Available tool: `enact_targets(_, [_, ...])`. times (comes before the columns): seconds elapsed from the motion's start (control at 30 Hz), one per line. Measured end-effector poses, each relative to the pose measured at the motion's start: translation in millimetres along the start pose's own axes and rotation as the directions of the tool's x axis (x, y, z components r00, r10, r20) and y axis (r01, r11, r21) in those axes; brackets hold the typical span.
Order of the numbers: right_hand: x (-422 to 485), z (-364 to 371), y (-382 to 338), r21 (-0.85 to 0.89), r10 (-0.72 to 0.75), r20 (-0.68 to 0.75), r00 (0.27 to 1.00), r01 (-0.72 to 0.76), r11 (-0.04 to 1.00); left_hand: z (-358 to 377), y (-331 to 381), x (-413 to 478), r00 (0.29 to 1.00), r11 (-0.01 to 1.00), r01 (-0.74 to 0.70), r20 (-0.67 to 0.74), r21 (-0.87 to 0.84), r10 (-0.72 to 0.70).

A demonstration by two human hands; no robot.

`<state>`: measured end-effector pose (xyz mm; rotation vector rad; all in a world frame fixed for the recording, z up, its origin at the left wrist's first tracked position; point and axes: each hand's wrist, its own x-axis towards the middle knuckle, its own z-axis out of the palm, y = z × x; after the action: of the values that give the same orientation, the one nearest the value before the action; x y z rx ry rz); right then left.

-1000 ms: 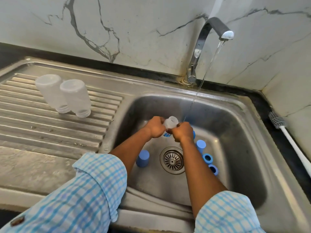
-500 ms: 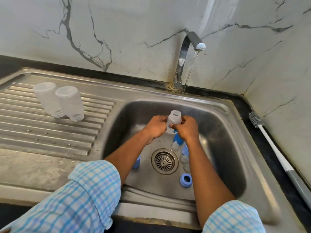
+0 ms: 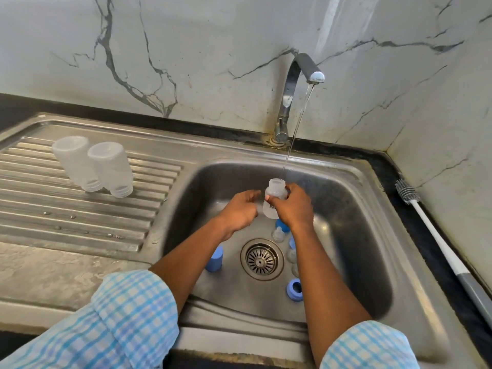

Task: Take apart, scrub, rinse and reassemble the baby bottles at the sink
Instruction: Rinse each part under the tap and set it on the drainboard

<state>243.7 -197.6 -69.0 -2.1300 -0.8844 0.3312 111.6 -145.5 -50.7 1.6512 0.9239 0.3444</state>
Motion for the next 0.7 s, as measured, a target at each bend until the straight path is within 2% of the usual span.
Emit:
enact_targets(0.07, [0, -1, 1, -0.009, 0.015, 0.005, 1.000, -0.015, 1.000, -2, -8, -4, 0.999, 0.996, 0.034, 0.009, 0.088, -0.035])
enact_targets(0.17, [0, -1, 1, -0.007, 0.030, 0.011, 0.999, -0.030, 1.000, -2, -14, -9, 0.998, 0.992, 0.053, 0.025, 0.117, -0.056])
enact_targets(0.37, [1, -2, -3, 0.023, 0.039, -0.009, 0.999, -0.038, 0.999, 0, -16, -12, 0.999, 0.961, -0.022, 0.035, 0.274, 0.012])
enact_targets(0.53, [3, -3, -6, 0.017, 0.008, -0.003, 1.000, -0.008, 1.000, -4, -25, 7, 1.000, 0.850, -0.007, -0.014, 0.526, 0.016])
enact_targets(0.7, [-2, -8, -6, -0.076, -0.015, 0.027, 1.000, 0.017, 0.997, -4, -26, 12, 0.997, 0.767, -0.001, -0.057, 0.641, 0.049])
